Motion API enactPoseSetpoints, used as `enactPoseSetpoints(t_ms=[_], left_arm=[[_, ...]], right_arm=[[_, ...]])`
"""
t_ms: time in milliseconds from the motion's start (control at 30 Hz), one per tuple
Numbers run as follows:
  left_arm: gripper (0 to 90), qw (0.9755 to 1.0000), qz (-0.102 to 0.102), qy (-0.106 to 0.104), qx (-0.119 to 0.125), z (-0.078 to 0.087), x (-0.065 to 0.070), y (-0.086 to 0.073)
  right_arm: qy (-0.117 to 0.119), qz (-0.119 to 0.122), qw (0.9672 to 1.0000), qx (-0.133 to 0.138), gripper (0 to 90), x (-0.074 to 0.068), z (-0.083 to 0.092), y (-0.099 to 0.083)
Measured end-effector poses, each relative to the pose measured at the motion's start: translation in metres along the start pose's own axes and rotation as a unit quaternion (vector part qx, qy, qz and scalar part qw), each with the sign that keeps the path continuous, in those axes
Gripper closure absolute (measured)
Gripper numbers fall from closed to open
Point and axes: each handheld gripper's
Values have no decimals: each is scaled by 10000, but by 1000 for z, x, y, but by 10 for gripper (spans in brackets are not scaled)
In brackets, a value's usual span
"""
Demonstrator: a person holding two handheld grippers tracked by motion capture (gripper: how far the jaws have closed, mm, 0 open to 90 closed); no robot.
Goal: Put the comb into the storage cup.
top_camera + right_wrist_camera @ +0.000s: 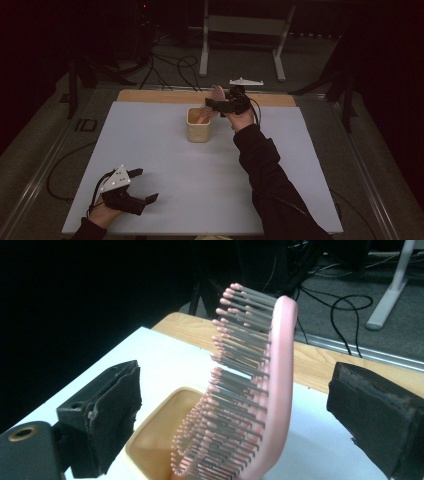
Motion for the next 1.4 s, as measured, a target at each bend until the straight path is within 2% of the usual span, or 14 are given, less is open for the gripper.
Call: enactPoseSetpoints(t_ms=[200, 400, 433, 700, 1067, 1400], left_arm=[[1, 10000, 1, -20, 16, 0, 0, 0], [0, 10000, 6, -23, 32, 0, 0, 0], [1, 10000, 16, -19, 44, 1, 0, 0], [0, 10000, 15, -19, 61, 2, 1, 0], [0, 10000, 22, -24, 48, 1, 1, 0], [0, 10000, 14, -43, 47, 1, 1, 0]], right_arm=[[14, 30, 10000, -90, 72, 0, 2, 0], [-33, 182, 9997, -128, 72, -1, 4, 0], [-123, 227, 9996, -85, 72, 0, 5, -1], [-146, 428, 9989, -93, 73, 1, 12, -2], [-125, 484, 9987, -120, 73, 8, 27, -3], [-63, 597, 9981, -136, 73, 13, 42, -13]])
Point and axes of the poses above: each handheld gripper's, and its own axes: z roughly backward along the jaws, y roughly out of its top, x roughly to its right, and after that the axes turned 7 degrees about -x, right-handed
